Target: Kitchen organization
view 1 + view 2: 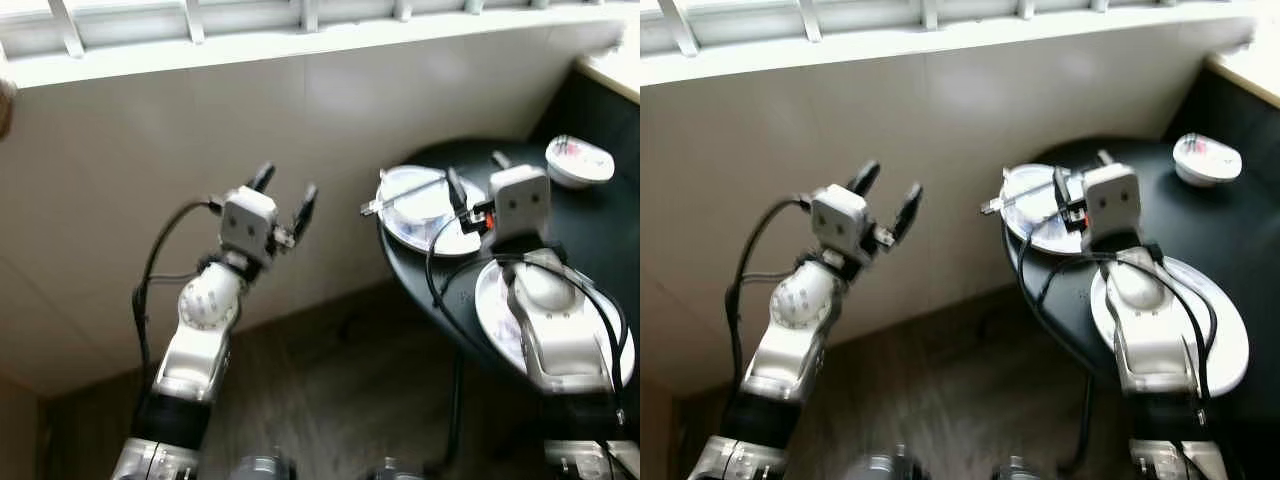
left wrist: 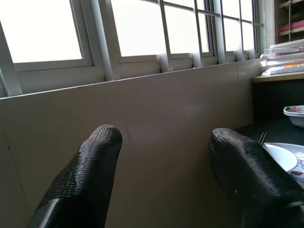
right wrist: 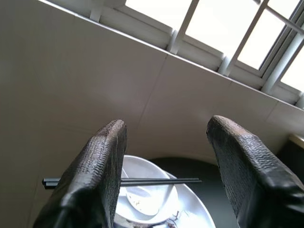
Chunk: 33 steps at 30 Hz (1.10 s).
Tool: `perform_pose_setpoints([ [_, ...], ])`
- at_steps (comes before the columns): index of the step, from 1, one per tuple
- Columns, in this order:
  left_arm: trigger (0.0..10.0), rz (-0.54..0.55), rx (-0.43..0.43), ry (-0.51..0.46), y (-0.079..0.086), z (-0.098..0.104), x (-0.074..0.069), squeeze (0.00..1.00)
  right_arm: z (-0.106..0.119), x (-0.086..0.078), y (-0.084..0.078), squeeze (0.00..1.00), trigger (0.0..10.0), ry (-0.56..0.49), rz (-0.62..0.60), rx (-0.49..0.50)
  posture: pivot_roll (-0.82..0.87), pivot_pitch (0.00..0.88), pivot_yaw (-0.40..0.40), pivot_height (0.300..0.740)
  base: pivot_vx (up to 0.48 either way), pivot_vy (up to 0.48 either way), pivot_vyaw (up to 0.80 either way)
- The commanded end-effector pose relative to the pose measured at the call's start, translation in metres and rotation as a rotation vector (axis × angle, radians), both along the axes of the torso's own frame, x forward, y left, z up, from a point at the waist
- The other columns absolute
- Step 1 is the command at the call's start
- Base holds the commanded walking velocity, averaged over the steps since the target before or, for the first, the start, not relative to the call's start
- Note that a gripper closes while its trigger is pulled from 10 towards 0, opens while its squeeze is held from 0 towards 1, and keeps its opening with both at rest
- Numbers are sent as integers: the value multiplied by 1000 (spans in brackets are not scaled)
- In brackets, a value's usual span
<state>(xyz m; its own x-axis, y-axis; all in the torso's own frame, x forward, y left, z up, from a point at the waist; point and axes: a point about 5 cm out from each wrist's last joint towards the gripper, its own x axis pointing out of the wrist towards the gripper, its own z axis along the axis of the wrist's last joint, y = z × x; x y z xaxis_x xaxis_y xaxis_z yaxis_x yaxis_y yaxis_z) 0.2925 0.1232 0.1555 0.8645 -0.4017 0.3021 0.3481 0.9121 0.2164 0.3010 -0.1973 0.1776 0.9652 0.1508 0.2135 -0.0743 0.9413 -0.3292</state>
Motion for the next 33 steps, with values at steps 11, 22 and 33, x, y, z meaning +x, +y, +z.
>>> perform_pose_setpoints([
  [11, 10000, -28, 7, 19, -9, -1, 0, 0, -36, -16, 21, 0, 10000, 148, -7, -136, 80, 0, -50, 740, 0, 0, -484],
  [22, 10000, -26, 15, 31, -9, -3, 1, 0, -69, -24, 31, 0, 10000, 322, 18, -195, 81, 0, -49, 740, 0, 0, 0],
  [33, 10000, -24, 20, 37, -7, -4, 2, 0, -87, -23, 9, 0, 10000, 464, -143, -284, 86, 0, -48, 740, 0, 0, 0],
])
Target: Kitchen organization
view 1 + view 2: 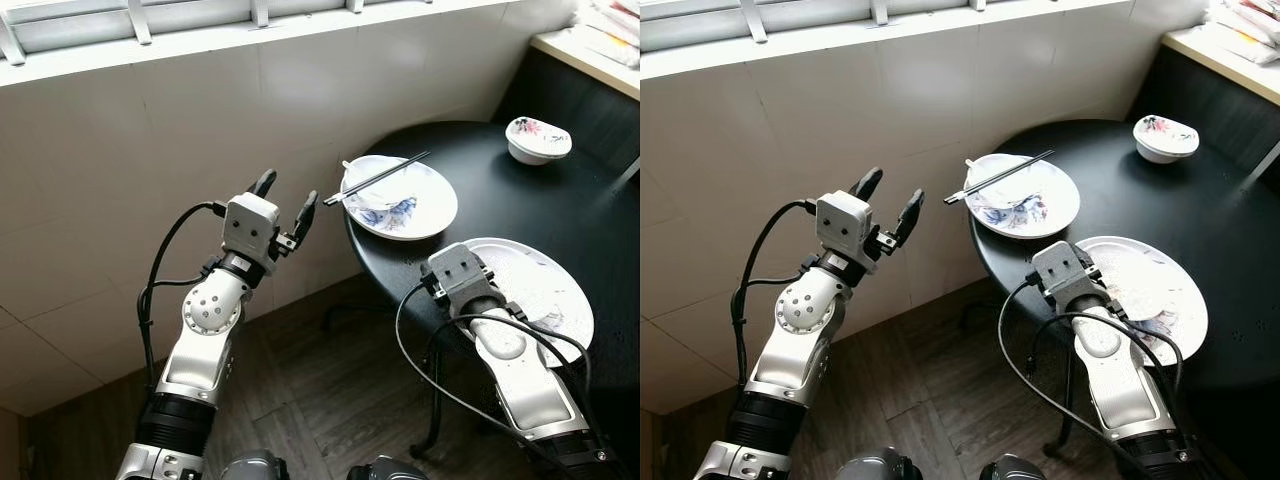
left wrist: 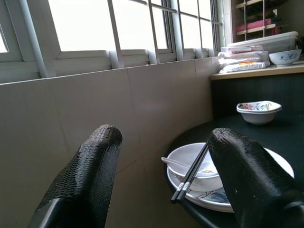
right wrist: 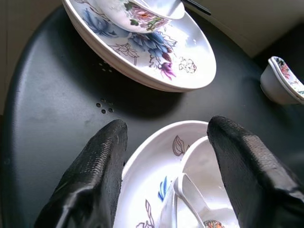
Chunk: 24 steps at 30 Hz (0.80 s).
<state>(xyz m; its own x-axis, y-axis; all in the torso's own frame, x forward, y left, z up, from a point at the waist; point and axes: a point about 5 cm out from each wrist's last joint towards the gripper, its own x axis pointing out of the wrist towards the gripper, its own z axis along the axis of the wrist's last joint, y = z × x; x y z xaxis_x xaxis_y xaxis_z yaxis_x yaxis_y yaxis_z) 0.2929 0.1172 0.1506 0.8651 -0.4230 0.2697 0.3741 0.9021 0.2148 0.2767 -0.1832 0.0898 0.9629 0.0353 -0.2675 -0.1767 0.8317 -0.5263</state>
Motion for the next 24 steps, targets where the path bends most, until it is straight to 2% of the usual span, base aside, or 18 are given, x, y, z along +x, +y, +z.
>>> perform_pose_setpoints([
  [1, 10000, -3, 9, 5, -1, 1, 1, 0, 1, 1, -5, 0, 10000, -1, -33, -9, 87, 0, -47, 740, 0, 0, 0],
  [11, 10000, -9, 13, 10, -1, 0, 2, 0, 2, 3, -3, 0, 10000, -16, -37, -27, 88, 0, -42, 740, 0, 0, 0],
  [12, 10000, -10, 14, 12, -1, 0, 2, 0, 2, 4, -3, 0, 8549, -17, -37, -32, 89, 0, -41, 740, 0, 0, 0],
  [13, 10000, -10, 15, 13, -1, -1, 2, 0, 1, 4, -3, 0, 4314, -16, -41, -35, 90, 0, -42, 740, 0, 0, 0],
  [16, 10000, -10, 15, 14, -1, -1, 2, 0, 1, 4, -3, 0, 4314, -15, -45, -37, 90, 0, -42, 740, 0, 0, 0],
  [17, 10000, -10, 16, 15, -1, -1, 2, 0, 0, 3, -5, 0, 2039, -8, -55, -39, 89, 0, -42, 740, 0, 0, 0],
  [20, 10000, -9, 17, 18, -1, -2, 2, 0, -2, 3, -6, 0, 2353, 3, -66, -36, 89, 0, -42, 740, 0, 0, 0],
  [21, 10000, -9, 17, 19, -1, -2, 2, 0, -3, 3, -7, 0, 1373, 9, -69, -35, 90, 0, -41, 740, 0, 0, 0],
  [24, 10000, -10, 17, 20, -1, -2, 2, 0, -3, 2, -7, 0, 1373, 14, -72, -33, 90, 0, -41, 740, 0, 0, 0],
])
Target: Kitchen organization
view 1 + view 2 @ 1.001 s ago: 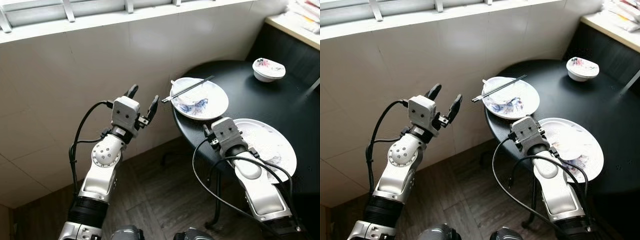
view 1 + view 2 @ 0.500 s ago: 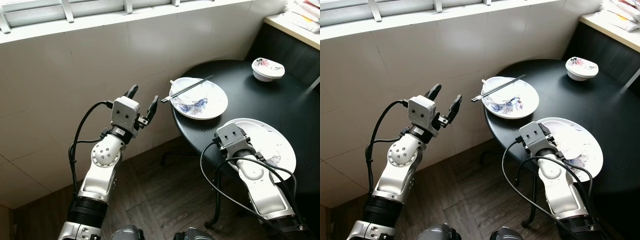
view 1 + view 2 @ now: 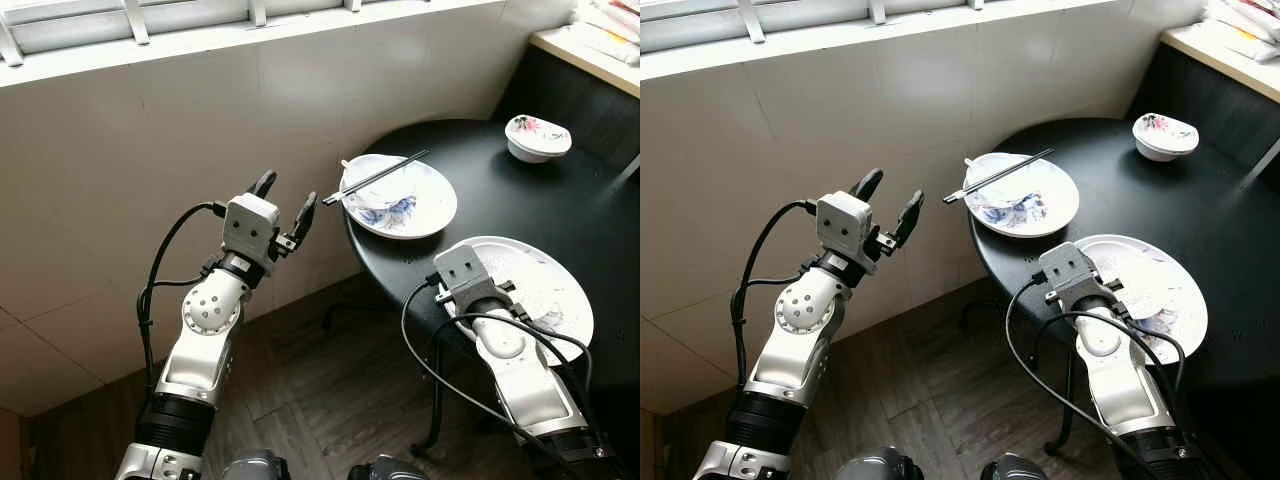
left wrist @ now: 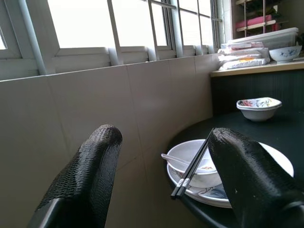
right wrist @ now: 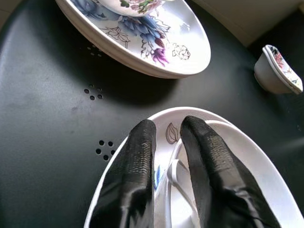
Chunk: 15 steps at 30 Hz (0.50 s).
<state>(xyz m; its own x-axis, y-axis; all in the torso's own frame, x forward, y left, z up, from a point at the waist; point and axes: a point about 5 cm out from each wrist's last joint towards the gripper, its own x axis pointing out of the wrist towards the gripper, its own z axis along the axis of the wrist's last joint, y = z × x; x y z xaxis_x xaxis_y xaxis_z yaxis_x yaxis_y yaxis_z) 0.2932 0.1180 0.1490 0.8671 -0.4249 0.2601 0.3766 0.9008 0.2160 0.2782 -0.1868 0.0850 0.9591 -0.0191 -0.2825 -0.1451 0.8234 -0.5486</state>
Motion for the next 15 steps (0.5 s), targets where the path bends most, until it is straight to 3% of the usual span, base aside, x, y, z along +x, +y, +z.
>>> perform_pose_setpoints([
  [1, 10000, -9, 12, 13, -2, -1, 2, 0, 1, 1, -4, 0, 0, -2, -25, -4, 90, 0, -40, 740, 0, 0, 0],
  [15, 10000, -12, 12, 23, -3, -4, 1, 0, 1, 2, -4, 0, 0, -18, -41, -33, 91, 0, -42, 740, 0, 0, 0],
])
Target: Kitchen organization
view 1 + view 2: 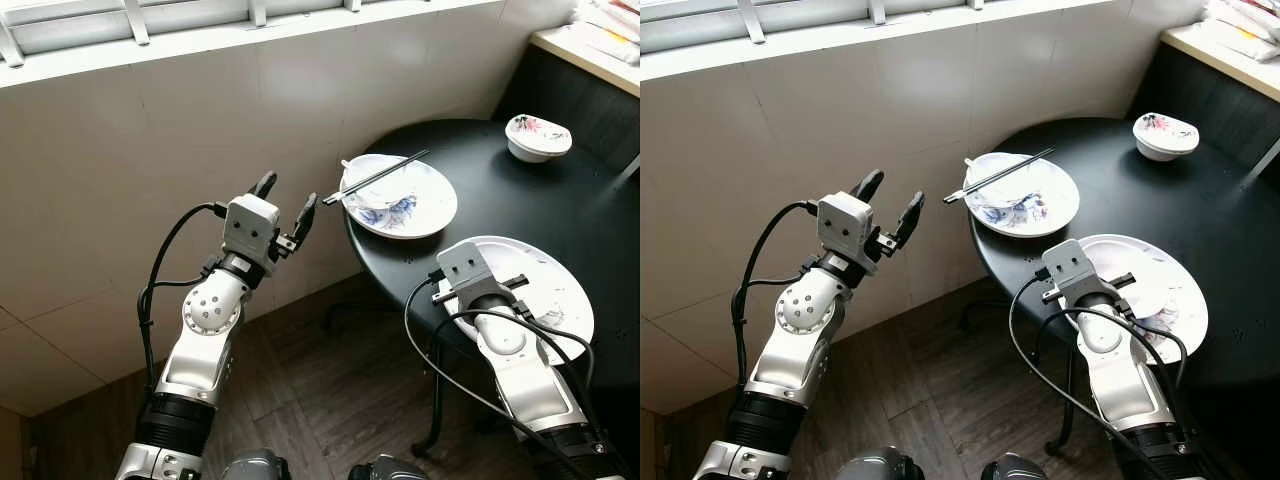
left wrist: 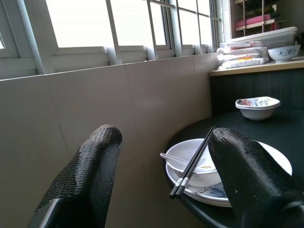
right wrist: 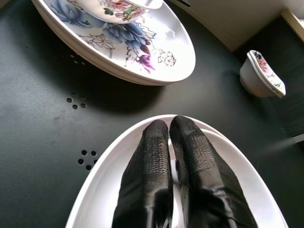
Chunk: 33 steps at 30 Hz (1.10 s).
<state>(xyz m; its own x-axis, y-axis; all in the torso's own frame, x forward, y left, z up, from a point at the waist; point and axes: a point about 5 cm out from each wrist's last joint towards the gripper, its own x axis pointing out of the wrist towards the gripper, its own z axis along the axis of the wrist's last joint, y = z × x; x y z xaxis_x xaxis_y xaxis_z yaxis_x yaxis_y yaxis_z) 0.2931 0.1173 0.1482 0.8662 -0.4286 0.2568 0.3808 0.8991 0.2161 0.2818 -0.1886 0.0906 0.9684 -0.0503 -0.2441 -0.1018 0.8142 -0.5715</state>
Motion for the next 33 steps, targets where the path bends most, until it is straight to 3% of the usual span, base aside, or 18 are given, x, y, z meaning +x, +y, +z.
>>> perform_pose_setpoints([
  [1, 10000, -8, 10, 20, -2, -3, 1, 0, -3, 0, -3, 0, 0, 8, -15, -24, 92, 0, -42, 740, 0, 0, 0],
  [3, 10000, -8, 10, 21, -2, -3, 0, 0, 2, 1, -2, 0, 0, -22, -4, -73, 92, 0, -42, 740, 0, 0, 0],
  [8, 10000, -8, 8, 23, -2, -4, 0, 0, 16, 4, 0, 0, 1608, -120, 33, -198, 93, 0, -43, 740, 0, 0, 0],
  [10, 10000, -8, 7, 25, -2, -5, 0, 0, 26, 6, 0, 0, 1451, -180, 37, -246, 93, 0, -44, 740, 0, 0, 0],
  [11, 10000, -7, 5, 27, -2, -5, 0, 0, 34, 9, -1, 0, 1765, -235, 25, -302, 93, 0, -44, 740, 0, 0, 0],
  [14, 10000, -7, 3, 28, -3, -5, 0, 0, 40, 10, -1, 0, 2549, -272, 16, -355, 92, 0, -44, 740, 0, 0, 0],
  [15, 10000, -7, 2, 28, -3, -5, 0, 0, 42, 10, 0, 0, 3843, -289, 17, -369, 92, 0, -44, 740, 0, 0, 0],
  [19, 10000, -6, 1, 29, -2, -5, 0, 0, 49, 11, 3, 0, 4627, -334, 31, -391, 92, 0, -44, 740, 0, 0, 0],
  [20, 10000, -4, 1, 30, -2, -5, 0, 0, 51, 11, 7, 0, 10000, -352, 52, -410, 92, 0, -44, 740, 0, 0, 0],
  [33, 10000, 2, -13, 25, -1, -3, 1, 0, 70, 15, 26, 0, 10000, -502, 121, -449, 94, 0, -43, 740, 0, 0, 738],
])
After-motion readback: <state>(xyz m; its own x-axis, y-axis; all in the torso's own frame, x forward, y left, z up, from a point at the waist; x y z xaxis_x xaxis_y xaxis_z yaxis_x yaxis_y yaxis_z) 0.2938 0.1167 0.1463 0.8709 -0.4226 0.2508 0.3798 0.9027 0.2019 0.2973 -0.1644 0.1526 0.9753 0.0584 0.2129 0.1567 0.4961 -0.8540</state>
